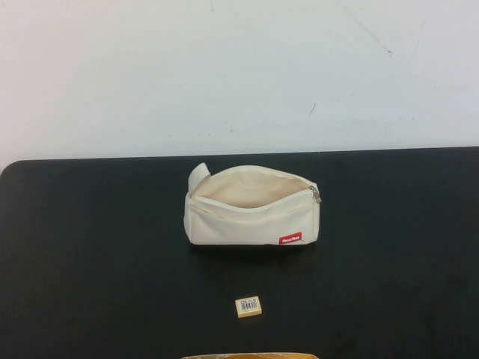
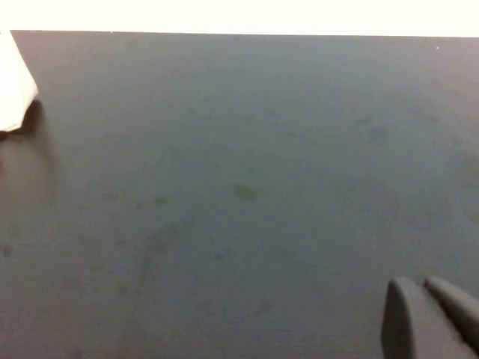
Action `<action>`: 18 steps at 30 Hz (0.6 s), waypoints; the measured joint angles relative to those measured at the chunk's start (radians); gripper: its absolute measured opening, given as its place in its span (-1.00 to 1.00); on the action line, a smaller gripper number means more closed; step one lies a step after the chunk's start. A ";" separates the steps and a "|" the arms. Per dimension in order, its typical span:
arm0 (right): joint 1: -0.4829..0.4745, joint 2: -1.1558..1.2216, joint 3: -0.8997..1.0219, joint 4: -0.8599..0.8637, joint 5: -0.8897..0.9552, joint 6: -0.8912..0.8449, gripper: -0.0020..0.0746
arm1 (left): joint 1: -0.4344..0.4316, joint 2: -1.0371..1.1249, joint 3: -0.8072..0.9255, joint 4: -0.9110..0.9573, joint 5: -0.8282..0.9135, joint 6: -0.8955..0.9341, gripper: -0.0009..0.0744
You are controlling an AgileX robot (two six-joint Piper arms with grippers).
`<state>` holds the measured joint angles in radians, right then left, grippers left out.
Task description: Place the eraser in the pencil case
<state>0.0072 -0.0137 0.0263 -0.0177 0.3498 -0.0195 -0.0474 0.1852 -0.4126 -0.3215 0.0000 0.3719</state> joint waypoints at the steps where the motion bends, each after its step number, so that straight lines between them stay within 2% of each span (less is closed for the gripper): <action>1: 0.000 0.000 0.000 0.000 0.000 0.000 -0.95 | 0.000 0.039 -0.048 0.000 0.061 0.004 -0.98; 5: 0.000 0.000 0.000 0.000 0.000 0.000 -0.95 | 0.000 0.179 -0.207 -0.008 0.248 0.015 -0.98; 9: 0.000 0.000 0.000 0.000 0.000 0.000 -0.95 | 0.000 0.308 -0.223 -0.086 0.301 0.015 -0.98; 12: 0.000 0.000 0.000 0.000 0.000 0.000 -0.95 | 0.000 0.434 -0.238 -0.172 0.421 0.021 -0.98; 18: 0.000 0.000 0.000 0.000 0.000 0.000 -0.95 | 0.000 0.723 -0.342 -0.361 0.731 0.224 -0.98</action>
<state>0.0072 -0.0137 0.0263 -0.0177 0.3498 -0.0195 -0.0474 0.9079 -0.7542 -0.6827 0.7306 0.5959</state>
